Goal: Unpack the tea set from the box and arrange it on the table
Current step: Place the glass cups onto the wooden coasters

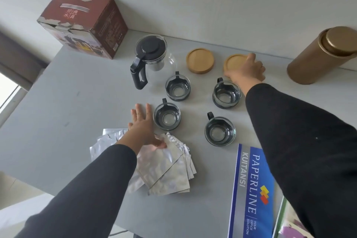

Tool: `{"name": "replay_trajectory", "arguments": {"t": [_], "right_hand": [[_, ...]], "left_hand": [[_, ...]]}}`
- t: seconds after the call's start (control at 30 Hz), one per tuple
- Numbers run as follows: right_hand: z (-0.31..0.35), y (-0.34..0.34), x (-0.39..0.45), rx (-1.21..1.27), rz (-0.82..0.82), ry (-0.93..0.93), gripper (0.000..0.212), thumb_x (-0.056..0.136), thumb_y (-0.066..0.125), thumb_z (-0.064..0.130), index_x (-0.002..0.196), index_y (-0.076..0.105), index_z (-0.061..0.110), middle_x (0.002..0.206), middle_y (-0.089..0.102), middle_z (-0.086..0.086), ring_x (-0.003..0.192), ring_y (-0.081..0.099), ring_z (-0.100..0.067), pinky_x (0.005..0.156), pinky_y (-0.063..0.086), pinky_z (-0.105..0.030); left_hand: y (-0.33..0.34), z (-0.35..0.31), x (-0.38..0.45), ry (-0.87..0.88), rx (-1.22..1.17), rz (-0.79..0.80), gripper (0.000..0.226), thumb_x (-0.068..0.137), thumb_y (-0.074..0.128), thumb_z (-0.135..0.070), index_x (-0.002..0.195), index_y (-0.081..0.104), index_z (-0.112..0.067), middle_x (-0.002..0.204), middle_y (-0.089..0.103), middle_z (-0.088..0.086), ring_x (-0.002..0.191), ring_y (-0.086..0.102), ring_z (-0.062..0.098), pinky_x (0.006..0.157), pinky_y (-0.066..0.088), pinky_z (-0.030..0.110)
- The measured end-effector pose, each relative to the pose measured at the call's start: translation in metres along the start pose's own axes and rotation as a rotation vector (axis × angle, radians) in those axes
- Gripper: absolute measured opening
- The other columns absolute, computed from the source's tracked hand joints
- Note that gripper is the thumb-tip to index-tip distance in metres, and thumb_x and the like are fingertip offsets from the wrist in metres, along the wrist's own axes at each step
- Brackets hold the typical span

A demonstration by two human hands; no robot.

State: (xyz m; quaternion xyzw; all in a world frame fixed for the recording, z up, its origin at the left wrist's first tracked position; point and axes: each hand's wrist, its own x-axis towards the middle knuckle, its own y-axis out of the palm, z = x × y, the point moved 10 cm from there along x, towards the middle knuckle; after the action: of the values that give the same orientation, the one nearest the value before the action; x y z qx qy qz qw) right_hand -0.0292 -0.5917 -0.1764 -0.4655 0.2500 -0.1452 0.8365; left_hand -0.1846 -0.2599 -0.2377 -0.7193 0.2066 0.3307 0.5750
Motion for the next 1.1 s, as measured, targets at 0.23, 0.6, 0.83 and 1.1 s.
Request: {"name": "replay_trajectory", "arguments": {"t": [0.23,0.6,0.83,1.1], "right_hand": [[-0.024,-0.044,-0.018,0.032,-0.09,0.015,0.088,0.07,0.074,0.04,0.139,0.023,0.02,0.135,0.038,-0.016,0.126,0.036,-0.034,0.102,0.037,-0.046],[-0.106,-0.02,-0.094,0.052,0.009,0.129,0.091,0.07,0.077,0.036,0.14,0.021,0.021,0.136,0.036,-0.016,0.126,0.037,-0.034,0.101,0.039,-0.046],[-0.114,0.0,-0.108,-0.04,0.007,0.088,0.093,0.07,0.078,0.039,0.142,0.022,0.021,0.139,0.036,-0.013,0.129,0.032,-0.032,0.099,0.038,-0.044],[-0.111,-0.005,-0.131,-0.008,-0.115,-0.047,0.078,0.079,0.071,0.036,0.142,0.03,0.015,0.141,0.038,-0.013,0.132,0.031,-0.032,0.102,0.036,-0.046]], "left_hand": [[-0.002,0.001,-0.003,0.0,0.008,-0.004,0.147,0.06,0.086,-0.046,0.145,-0.031,-0.016,0.148,-0.04,0.018,0.14,-0.028,0.037,0.117,0.007,0.053],[-0.002,-0.003,-0.009,0.012,0.025,-0.016,0.146,0.061,0.084,-0.048,0.146,-0.029,-0.011,0.149,-0.037,0.021,0.14,-0.027,0.04,0.117,0.007,0.055],[-0.001,-0.002,-0.01,0.015,0.02,-0.031,0.145,0.061,0.083,-0.05,0.147,-0.027,-0.013,0.149,-0.037,0.019,0.141,-0.026,0.038,0.115,0.008,0.056],[0.001,-0.001,-0.01,0.054,-0.03,-0.098,0.138,0.063,0.083,-0.047,0.151,-0.018,-0.014,0.153,-0.031,0.018,0.143,-0.022,0.037,0.116,0.006,0.057]]}}
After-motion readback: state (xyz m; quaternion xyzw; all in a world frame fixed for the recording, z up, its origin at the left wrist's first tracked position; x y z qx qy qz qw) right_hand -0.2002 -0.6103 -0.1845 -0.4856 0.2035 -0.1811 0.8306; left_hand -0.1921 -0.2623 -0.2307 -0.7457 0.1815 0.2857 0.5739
